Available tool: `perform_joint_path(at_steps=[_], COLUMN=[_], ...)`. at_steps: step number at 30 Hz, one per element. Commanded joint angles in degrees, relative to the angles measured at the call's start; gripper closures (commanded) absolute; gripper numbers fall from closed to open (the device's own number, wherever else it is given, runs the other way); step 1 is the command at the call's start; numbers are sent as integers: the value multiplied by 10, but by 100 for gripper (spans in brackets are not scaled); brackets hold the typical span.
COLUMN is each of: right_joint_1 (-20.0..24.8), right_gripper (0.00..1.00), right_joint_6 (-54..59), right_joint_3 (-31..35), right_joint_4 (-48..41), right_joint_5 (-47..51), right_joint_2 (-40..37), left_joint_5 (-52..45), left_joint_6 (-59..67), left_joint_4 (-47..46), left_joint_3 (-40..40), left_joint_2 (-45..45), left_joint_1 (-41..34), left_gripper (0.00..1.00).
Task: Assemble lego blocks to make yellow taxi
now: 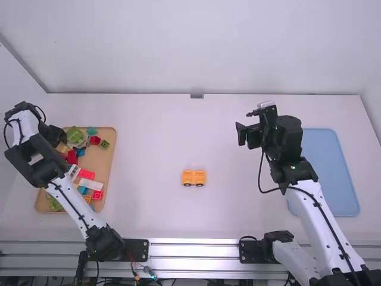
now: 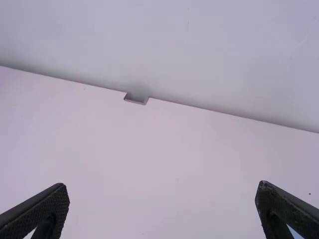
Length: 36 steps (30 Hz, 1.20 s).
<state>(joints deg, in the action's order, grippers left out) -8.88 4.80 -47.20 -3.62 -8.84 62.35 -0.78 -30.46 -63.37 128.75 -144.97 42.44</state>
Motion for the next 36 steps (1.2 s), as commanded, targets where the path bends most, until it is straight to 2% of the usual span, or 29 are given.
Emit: perform_joint_path(at_steps=[1,15,18,20,36], right_joint_1=[-1,-1,-1,-1,-1], right_gripper=[1,1,1,1,1], right_joint_6=[2,2,2,2,2], right_joint_3=[-22,-22,-22,-22,-22], right_joint_4=[1,1,1,1,3], right_joint_5=[-1,-2,-2,-2,-2], right_joint_2=[3,3,3,3,3], left_joint_5=[2,13,19,17,28], left_joint_6=[-2,-3,-15,-11,-11], left_joint_4=[4,26,23,20,-22], left_joint_3=[-17,-42,-43,-40,0], left_joint_2=[-3,-3,-3,-3,-3], left_joint_1=[3,3,3,3,4], left_gripper=[50,56,55,50,49])
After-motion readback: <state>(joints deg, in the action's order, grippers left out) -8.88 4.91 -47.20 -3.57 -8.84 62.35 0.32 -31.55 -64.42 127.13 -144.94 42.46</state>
